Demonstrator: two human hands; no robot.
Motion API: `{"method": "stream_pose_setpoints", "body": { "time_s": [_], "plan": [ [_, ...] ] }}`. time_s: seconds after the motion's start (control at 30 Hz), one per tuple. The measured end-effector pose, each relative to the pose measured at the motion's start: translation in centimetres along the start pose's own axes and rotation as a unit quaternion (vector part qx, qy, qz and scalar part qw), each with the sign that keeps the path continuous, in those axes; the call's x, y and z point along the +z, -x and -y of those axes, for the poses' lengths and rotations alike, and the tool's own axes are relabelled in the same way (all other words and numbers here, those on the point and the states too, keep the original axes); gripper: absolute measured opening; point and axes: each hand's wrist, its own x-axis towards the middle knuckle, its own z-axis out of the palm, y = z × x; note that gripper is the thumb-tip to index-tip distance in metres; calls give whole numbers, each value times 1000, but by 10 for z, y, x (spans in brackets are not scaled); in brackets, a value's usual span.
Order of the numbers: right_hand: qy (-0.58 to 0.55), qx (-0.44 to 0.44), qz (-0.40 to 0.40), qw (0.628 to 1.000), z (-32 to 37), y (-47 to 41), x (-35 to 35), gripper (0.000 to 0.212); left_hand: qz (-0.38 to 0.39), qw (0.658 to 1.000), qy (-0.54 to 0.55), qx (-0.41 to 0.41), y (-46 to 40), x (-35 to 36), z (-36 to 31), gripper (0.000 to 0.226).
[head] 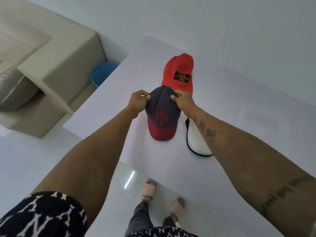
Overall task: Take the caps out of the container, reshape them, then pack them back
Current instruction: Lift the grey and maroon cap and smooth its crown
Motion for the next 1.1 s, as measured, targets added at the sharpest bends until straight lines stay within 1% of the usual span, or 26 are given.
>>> {"method": "stream_pose_setpoints", "body": {
  "time_s": [0.17,0.27,0.37,0.43,0.47,0.53,0.6,0.67,0.77,0.83,0.93,1.0,1.1],
  "plan": [
    [-31,28,-12,999,-30,-10,7,13,-2,1000,25,-14,-8,17,26,20],
    [-74,49,-13,996,-41,-9,7,20,3,999,45,-21,-6,20,41,16],
    [-109,71,-17,991,-44,-5,3,20,41,998,51,-28,-1,17,54,17],
    [-118,89,-22,989,-42,-1,1,17,76,995,57,-33,4,13,57,21],
    [-103,95,-21,990,-40,1,0,16,95,993,62,-36,6,11,57,24],
    [-56,92,-19,994,-36,4,-1,22,124,990,62,-42,9,8,55,27],
    [-13,66,-21,998,-33,4,-2,21,131,989,47,-44,10,6,50,30],
    [24,45,-26,998,-31,2,-2,18,123,991,36,-47,7,3,46,34],
    [53,41,-20,998,-24,0,-1,32,126,991,16,-47,1,-3,40,42],
    [95,22,-8,995,-20,-4,-2,42,130,990,-10,-43,-3,-6,35,43],
    [133,-8,-13,991,-18,-11,-7,53,128,990,-33,-43,-8,-9,29,42],
    [153,-27,-14,988,-13,-19,-15,49,125,990,-50,-36,-17,-12,21,42],
    [178,-42,-24,983,-3,-39,-37,32,104,991,-80,-20,-41,-14,2,42]
  ]
}}
